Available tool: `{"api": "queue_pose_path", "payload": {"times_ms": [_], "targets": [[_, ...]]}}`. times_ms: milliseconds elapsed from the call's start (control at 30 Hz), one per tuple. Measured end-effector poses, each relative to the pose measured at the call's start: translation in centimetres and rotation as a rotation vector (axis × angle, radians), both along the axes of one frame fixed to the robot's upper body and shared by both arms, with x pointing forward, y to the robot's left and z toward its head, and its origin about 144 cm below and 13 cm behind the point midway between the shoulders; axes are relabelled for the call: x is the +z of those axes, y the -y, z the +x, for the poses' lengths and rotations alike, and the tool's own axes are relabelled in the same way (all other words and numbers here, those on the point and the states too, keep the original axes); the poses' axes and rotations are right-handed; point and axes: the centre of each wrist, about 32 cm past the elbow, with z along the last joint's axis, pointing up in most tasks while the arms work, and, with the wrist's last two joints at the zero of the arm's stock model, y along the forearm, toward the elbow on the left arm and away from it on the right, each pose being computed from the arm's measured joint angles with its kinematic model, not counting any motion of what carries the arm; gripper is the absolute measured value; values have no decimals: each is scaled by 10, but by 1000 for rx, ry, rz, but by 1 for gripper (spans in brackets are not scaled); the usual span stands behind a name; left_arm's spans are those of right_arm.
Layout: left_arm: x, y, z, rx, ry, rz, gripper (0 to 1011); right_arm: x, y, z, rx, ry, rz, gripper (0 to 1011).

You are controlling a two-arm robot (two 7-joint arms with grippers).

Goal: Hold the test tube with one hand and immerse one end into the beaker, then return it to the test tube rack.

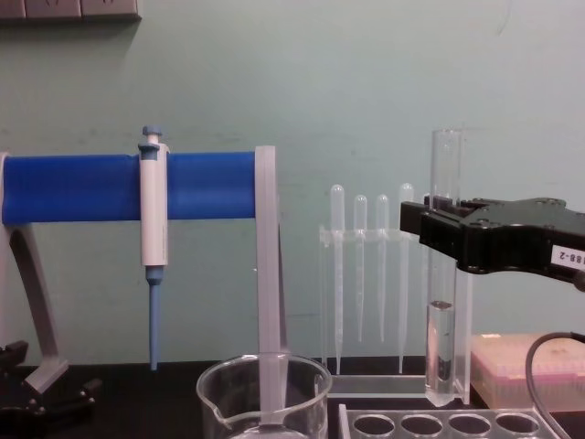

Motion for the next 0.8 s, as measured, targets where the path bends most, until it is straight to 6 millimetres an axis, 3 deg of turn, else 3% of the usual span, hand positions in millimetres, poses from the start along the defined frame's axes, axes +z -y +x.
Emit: {"api": "queue_pose_path", "payload": {"times_ms": [500, 800], "targets": [[0, 0, 0, 0, 0, 0, 1000, 3, -2, 1, 3, 6, 2, 225], [0, 0, 0, 0, 0, 0, 1000, 23, -31, 18, 85, 46, 19, 225]]}}
